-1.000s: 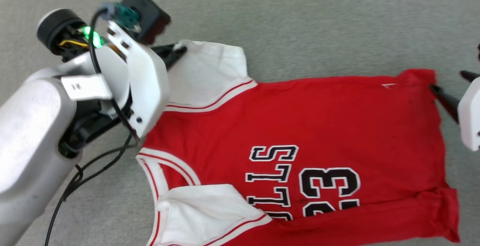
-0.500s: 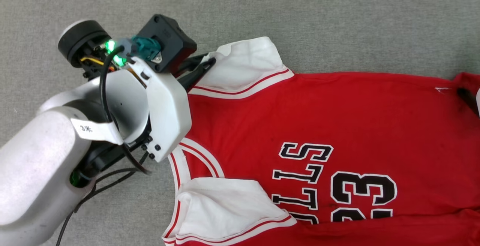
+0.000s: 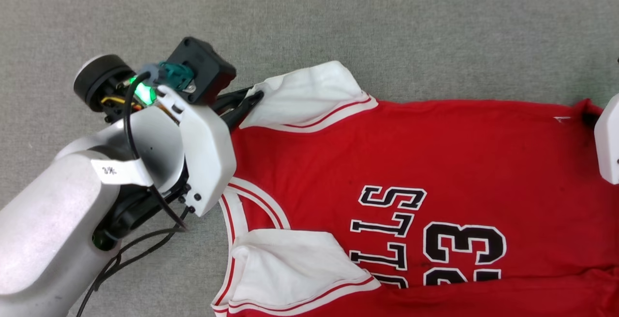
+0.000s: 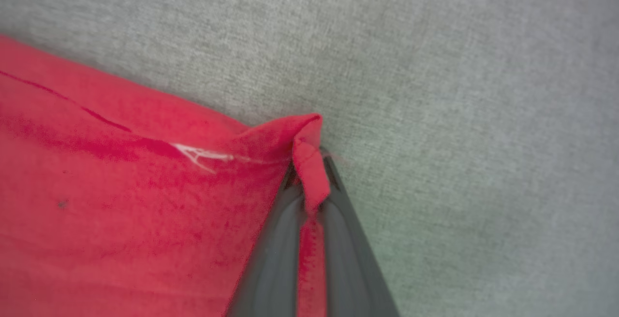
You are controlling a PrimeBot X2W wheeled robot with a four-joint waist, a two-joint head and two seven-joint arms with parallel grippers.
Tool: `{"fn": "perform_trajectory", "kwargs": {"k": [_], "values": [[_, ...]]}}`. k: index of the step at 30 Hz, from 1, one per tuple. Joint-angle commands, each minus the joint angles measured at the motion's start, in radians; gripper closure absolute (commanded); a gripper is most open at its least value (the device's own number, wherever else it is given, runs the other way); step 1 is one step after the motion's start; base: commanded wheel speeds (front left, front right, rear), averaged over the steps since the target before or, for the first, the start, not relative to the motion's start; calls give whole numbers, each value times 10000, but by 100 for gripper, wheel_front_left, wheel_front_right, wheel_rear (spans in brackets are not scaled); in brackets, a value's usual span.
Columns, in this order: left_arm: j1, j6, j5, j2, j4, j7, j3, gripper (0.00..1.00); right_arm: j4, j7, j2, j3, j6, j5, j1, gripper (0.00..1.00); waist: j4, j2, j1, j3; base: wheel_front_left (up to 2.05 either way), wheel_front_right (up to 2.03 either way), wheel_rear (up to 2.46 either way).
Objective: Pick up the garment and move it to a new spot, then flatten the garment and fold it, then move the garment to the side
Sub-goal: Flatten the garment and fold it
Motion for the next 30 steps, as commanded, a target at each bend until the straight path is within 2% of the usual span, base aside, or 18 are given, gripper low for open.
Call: {"fn": "perform_trajectory", "kwargs": {"k": [1, 12, 20, 25, 30], "values": [[269, 86, -54, 75, 65, -158, 72, 100, 197, -207, 180, 65, 29, 112, 256, 100, -109, 0, 1, -345, 0, 0, 0], [1677, 487, -412, 417, -28, -741, 190, 100, -535, -1093, -155, -699, 15, 416, 1482, 100, -250, 0, 1, -1780, 0, 0, 0], [3319, 877, -830, 827, -385, -1111, 87, 100, -1491, -1326, 90, -1562, 15, 651, 3597, 100, -135, 0, 1, -2665, 0, 0, 0], [4575, 1200, -1063, 1080, -666, -1264, -135, 100, -2087, -1447, 249, -1795, 15, 819, 4987, 100, -42, 0, 1, -3013, 0, 0, 0], [5443, 1330, -1154, 1237, -667, -1291, -511, 100, -2187, -1281, 168, -1939, 15, 741, 5961, 100, 20, 0, 1, -3126, 0, 0, 0]]}}
